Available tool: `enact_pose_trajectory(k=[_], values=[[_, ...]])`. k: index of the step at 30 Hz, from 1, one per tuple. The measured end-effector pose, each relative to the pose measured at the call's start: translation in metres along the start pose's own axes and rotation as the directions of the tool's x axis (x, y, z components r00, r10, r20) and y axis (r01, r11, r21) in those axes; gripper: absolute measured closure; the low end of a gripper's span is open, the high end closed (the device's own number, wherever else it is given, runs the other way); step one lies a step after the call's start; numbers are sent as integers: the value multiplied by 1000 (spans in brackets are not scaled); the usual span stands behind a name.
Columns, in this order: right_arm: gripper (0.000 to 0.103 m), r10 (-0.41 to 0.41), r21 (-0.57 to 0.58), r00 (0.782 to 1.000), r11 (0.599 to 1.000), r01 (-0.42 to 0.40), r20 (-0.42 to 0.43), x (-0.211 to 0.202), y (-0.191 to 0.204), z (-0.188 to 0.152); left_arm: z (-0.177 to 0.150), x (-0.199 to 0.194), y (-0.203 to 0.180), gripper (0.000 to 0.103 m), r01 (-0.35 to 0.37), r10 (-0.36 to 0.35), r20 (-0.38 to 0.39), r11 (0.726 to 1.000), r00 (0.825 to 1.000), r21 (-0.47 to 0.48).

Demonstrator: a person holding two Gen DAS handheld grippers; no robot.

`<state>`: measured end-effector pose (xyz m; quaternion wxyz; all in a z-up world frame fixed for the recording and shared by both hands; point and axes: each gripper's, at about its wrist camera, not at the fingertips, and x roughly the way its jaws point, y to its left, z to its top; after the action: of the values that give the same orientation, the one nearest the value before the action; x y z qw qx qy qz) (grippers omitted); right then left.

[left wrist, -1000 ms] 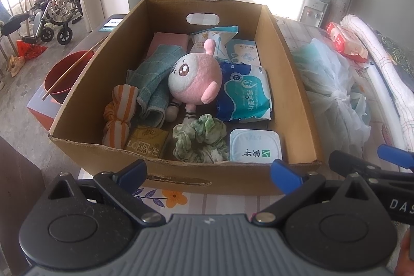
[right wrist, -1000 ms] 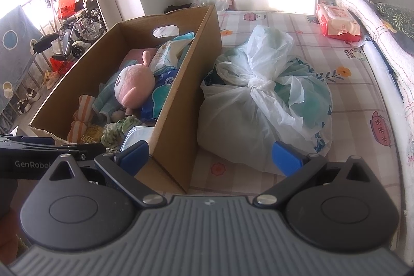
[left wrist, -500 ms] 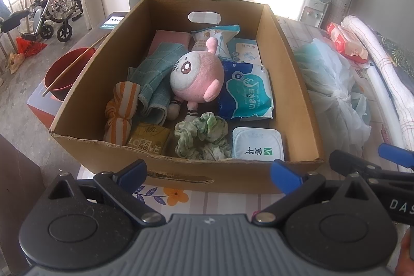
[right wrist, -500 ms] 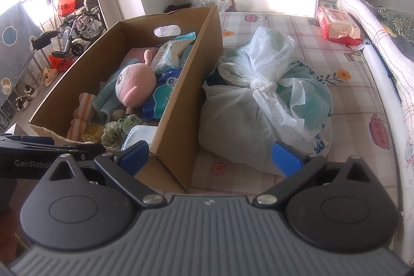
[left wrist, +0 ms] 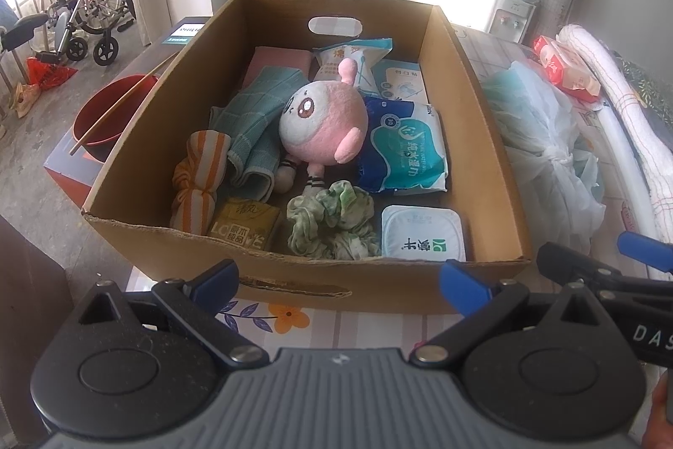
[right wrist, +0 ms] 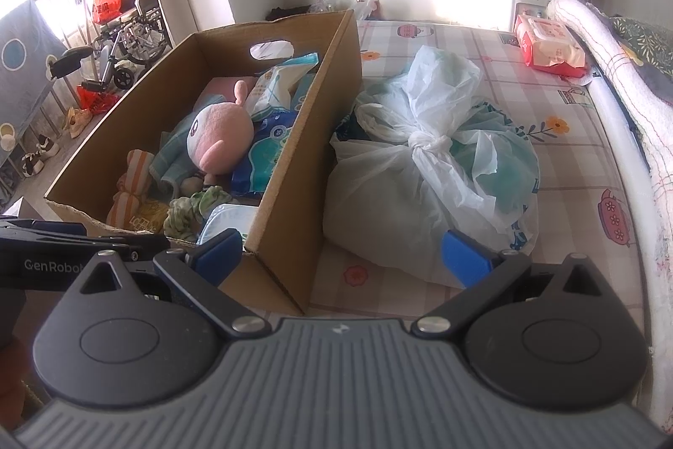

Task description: Organize soft objects

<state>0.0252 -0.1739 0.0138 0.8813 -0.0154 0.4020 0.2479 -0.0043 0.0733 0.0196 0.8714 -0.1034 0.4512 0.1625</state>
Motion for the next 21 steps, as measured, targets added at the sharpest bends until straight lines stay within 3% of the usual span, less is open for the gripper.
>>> enact_pose_trajectory(k=[21], values=[[1,1,-3,1000,1000,-1,1,0,1,2,1,-1,0,1,-10,10,-2,1000,1000,-2]])
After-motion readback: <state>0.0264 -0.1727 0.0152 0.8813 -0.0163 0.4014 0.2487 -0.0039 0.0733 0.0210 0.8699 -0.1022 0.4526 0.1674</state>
